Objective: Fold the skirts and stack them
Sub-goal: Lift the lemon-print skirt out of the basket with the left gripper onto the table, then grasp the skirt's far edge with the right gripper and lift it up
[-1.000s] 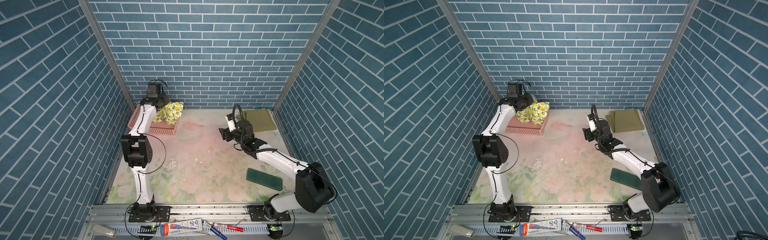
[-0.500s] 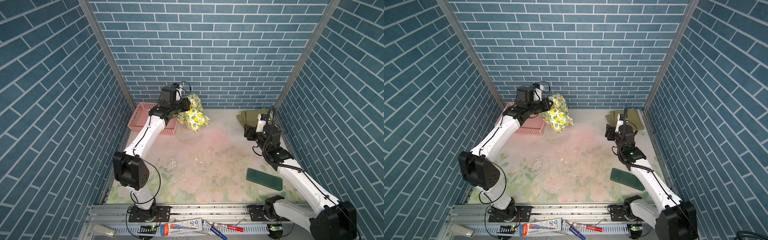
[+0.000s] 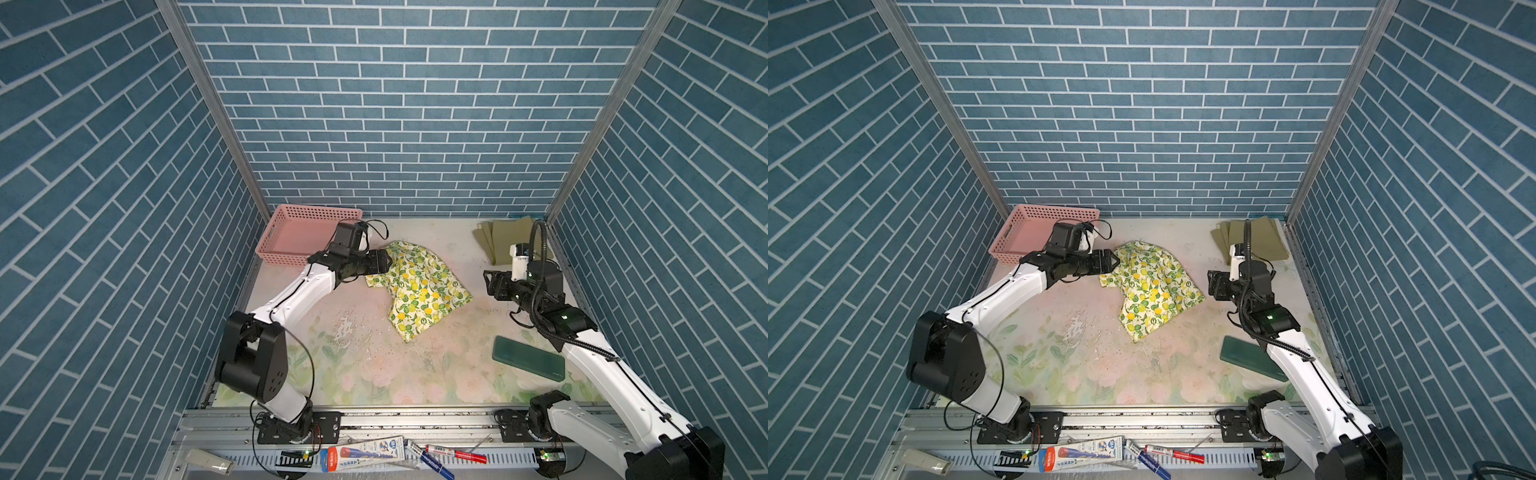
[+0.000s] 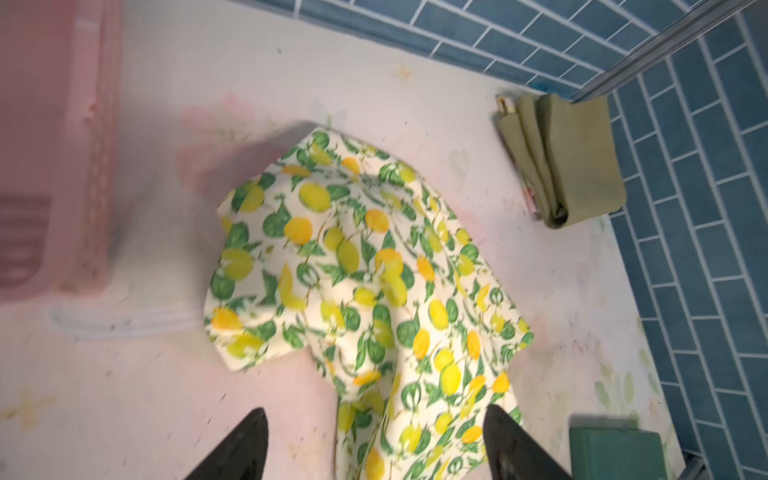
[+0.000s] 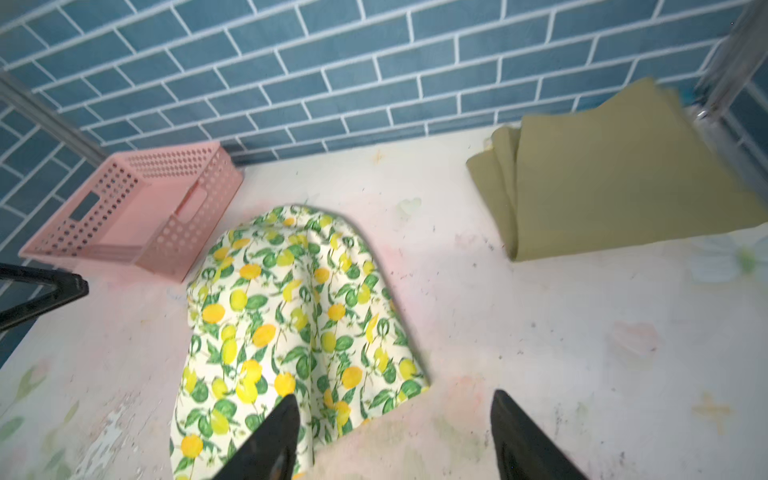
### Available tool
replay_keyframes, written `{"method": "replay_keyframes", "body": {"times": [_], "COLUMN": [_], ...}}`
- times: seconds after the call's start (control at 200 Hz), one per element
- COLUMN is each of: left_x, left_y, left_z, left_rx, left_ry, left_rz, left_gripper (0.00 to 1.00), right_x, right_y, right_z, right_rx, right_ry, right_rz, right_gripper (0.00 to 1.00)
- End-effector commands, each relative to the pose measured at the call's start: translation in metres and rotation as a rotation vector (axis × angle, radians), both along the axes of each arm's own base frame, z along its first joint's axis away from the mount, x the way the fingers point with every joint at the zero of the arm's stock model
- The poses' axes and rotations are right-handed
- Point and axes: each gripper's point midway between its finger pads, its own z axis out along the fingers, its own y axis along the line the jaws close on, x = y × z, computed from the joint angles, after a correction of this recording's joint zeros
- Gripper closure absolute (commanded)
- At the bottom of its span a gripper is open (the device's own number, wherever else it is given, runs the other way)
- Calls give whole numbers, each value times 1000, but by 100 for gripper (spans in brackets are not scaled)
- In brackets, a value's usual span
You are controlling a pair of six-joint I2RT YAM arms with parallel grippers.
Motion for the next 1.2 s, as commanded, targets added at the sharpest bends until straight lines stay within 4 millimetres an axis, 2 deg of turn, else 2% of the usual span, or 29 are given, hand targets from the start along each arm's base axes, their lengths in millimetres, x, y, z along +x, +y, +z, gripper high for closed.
{"method": "replay_keyframes", "body": {"times": [0.0,0.195,0.325,0.475,0.575,0.615,0.655,0.685,0.695,0.74,0.78,0.99,1.105,1.195], "left_x": [-17,-59,-79,-92,-92,-91,-91,-91,-91,-91,-92,-91,-88,-86], "left_y": [-1,-15,-15,-7,-2,-2,-3,-3,-3,-3,-3,-11,-21,-28], "left_z": [8,-29,-56,-75,-81,-81,-79,-78,-77,-74,-72,-61,-54,-47], "left_rx": [41,173,205,222,247,249,242,237,236,231,225,162,116,75], "left_ry": [-71,-20,29,58,60,58,54,53,53,46,40,-26,-47,-66], "left_rz": [-14,-88,-97,-87,-77,-75,-75,-75,-75,-75,-74,-100,-125,-139], "left_gripper": [18,18,18,18,18,18,18,18,18,18,19,21,22,22], "right_x": [-13,11,34,66,81,85,88,89,90,91,91,76,68,64], "right_y": [14,23,33,52,62,63,66,68,69,70,71,60,60,64], "right_z": [-42,-80,-107,-127,-149,-159,-165,-164,-163,-149,-129,8,70,112], "right_rx": [9,-17,-10,16,-59,-105,-120,-119,-118,-109,-99,-5,45,82], "right_ry": [149,284,350,364,390,412,433,441,440,424,387,154,45,-25], "right_rz": [72,53,31,54,69,70,87,97,99,103,100,49,35,39], "right_gripper": [28,28,28,30,37,46,70,93,100,100,100,100,100,100]}}
